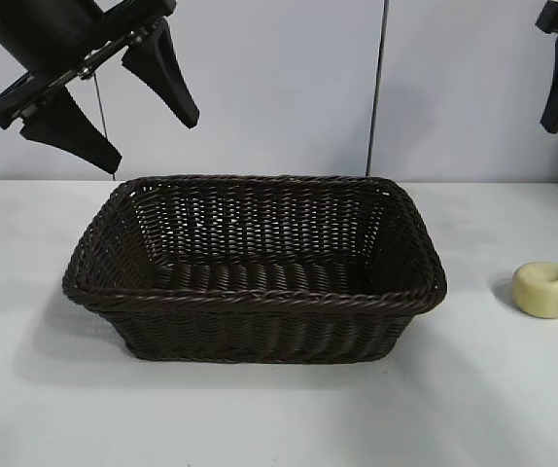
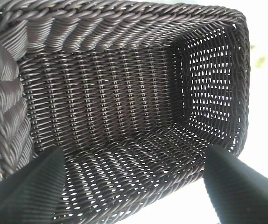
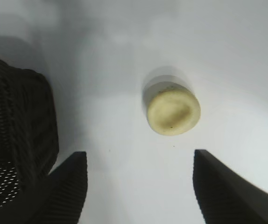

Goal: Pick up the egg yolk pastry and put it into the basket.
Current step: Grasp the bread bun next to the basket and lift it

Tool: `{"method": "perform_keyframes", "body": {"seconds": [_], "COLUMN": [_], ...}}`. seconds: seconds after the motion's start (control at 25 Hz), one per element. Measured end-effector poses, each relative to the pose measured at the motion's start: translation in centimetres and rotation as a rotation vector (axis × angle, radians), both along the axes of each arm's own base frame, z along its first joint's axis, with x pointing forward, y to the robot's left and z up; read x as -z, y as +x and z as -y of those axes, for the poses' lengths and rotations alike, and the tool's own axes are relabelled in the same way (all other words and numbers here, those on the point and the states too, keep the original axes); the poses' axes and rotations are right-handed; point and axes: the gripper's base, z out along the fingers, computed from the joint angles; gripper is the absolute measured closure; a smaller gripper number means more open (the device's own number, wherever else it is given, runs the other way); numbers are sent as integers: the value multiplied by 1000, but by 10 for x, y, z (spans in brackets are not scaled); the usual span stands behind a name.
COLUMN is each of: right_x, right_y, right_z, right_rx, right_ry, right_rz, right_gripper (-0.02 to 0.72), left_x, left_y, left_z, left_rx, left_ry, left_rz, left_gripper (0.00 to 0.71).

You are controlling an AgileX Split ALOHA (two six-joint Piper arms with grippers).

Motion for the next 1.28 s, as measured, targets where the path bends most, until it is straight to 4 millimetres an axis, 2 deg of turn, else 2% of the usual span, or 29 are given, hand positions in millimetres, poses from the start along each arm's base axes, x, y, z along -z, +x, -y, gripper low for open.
{"method": "perform_keyframes", "body": {"seconds": [0.2, 0.52, 0.88, 1.04, 1.2, 1.28], "right_x": [17, 67, 133, 147, 153, 153], "right_y": [5, 23, 36, 40, 42, 42], "right_z": [4, 6, 7, 8, 8, 8], "right_rx": [13, 21, 26, 36, 43, 44], "right_ry": [-10, 1, 22, 21, 24, 26], "right_rz": [-51, -150, -285, -286, -286, -286], "right_gripper": [230, 230, 230, 230, 230, 253], "left_x": [0, 0, 0, 0, 0, 0], "left_y": [0, 0, 0, 0, 0, 0], "left_z": [0, 0, 0, 0, 0, 0], "left_rx": [0, 1, 2, 3, 3, 3], "left_ry": [0, 0, 1, 1, 1, 1], "left_rz": [-1, 0, 1, 1, 1, 1], "left_gripper": [121, 121, 121, 121, 121, 121]}}
